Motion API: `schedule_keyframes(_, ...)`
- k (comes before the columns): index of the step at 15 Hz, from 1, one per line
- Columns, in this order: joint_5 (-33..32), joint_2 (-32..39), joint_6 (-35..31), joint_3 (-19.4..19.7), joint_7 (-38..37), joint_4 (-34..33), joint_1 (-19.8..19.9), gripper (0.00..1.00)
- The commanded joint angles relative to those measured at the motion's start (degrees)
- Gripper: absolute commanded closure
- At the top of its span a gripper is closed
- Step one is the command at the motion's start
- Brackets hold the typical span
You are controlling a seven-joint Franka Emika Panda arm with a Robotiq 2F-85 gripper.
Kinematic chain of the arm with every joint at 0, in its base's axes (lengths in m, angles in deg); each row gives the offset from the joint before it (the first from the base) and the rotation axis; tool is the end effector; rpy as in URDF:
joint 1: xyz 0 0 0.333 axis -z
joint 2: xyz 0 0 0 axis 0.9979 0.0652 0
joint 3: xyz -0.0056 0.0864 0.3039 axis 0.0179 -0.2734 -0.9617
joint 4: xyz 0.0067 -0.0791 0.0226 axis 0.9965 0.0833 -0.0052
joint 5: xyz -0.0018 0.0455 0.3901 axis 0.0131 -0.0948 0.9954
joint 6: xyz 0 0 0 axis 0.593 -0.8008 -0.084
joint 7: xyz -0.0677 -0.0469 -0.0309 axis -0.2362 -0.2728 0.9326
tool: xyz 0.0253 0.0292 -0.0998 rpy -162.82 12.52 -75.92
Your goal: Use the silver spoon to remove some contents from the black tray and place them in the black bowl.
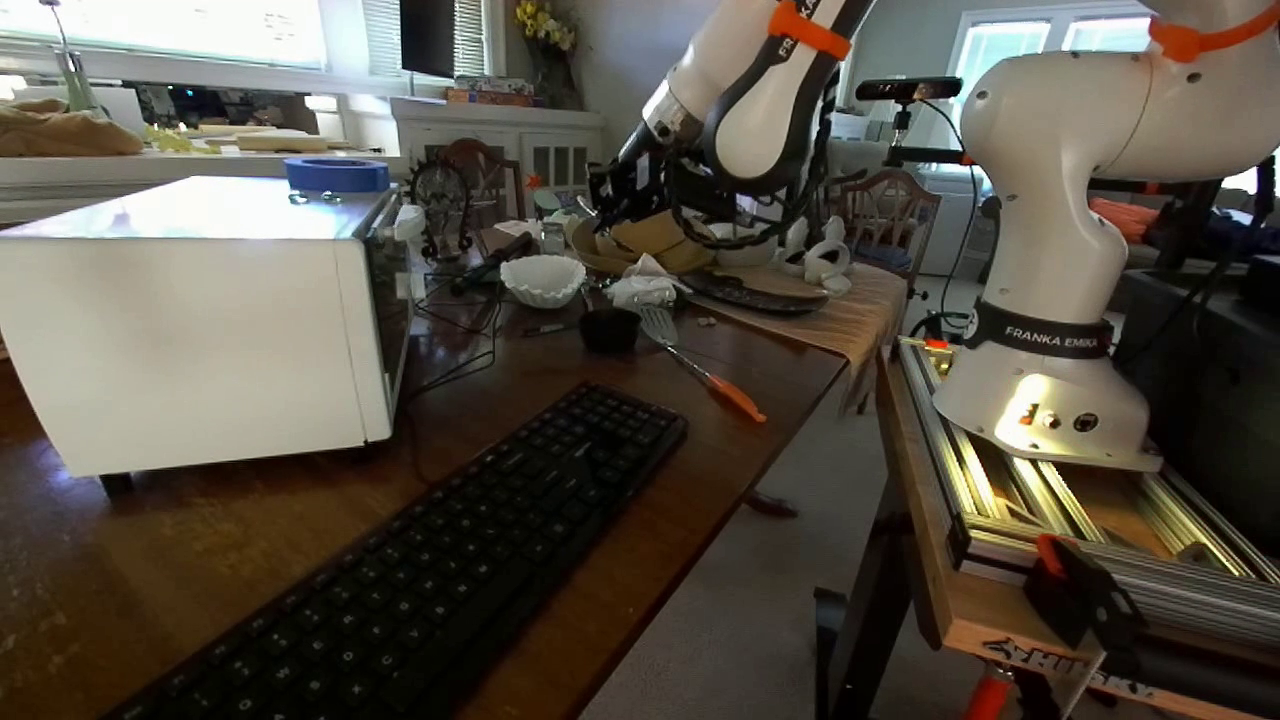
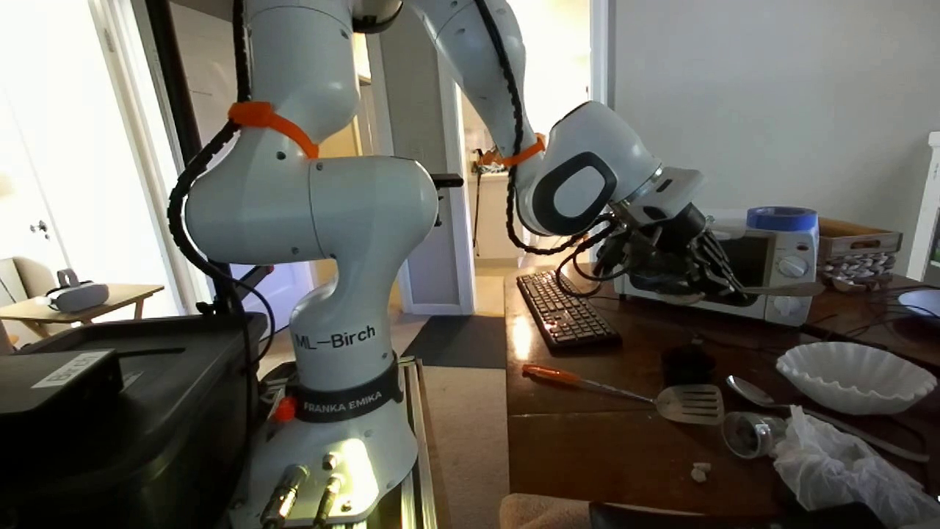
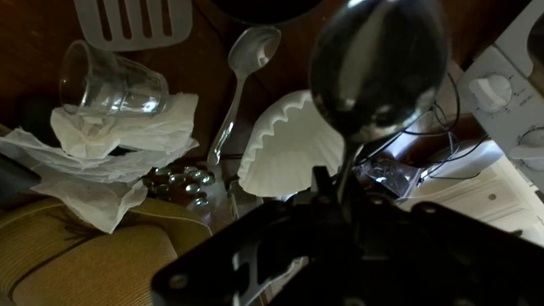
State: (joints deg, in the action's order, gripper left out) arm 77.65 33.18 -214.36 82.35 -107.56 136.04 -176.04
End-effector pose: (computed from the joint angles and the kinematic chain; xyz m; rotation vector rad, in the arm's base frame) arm 0.4367 0.0146 0.2889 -2.6667 1.1560 -1.1004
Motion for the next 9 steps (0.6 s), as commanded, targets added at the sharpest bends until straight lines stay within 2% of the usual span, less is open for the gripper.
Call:
schedule_keyframes(1, 0.27, -12.38, 4.96, 3.21, 10.89, 0.0, -0.54, 0.98)
schedule_keyframes(5, 1.54, -16.82, 13.56, 6.56, 20.49, 0.02, -1.73, 0.98)
schedule_keyframes(9, 4.77, -12.8, 19.53, 8.12, 23.9, 0.11, -1.69, 0.98)
